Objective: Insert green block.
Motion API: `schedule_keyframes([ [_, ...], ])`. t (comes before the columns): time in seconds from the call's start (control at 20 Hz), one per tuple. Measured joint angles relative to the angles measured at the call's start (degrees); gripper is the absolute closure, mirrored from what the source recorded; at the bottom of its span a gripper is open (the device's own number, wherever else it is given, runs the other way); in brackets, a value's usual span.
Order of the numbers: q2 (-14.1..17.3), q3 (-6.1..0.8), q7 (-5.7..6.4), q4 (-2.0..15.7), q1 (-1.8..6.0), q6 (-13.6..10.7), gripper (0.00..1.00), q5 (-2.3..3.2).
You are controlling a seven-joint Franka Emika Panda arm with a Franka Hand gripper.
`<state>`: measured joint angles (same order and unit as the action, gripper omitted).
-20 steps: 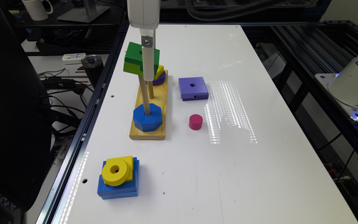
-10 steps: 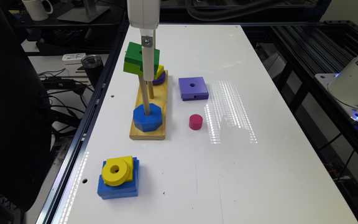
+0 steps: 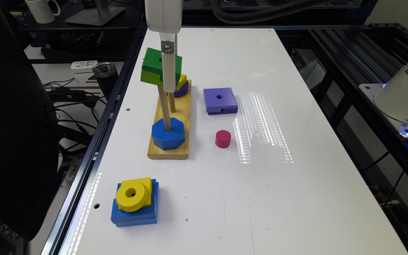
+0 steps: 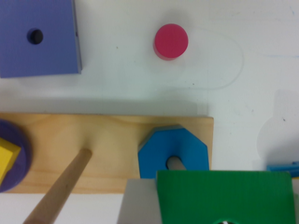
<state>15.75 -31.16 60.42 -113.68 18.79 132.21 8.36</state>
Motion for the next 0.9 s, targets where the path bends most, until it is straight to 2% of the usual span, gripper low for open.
schedule_keyframes([
  [0.75, 0.00, 0.00, 0.00, 0.00, 0.00, 0.00, 1.00, 0.00],
  [0.9, 0.70, 0.06, 0.01, -0.01, -0.01, 0.48, 1.00, 0.23],
])
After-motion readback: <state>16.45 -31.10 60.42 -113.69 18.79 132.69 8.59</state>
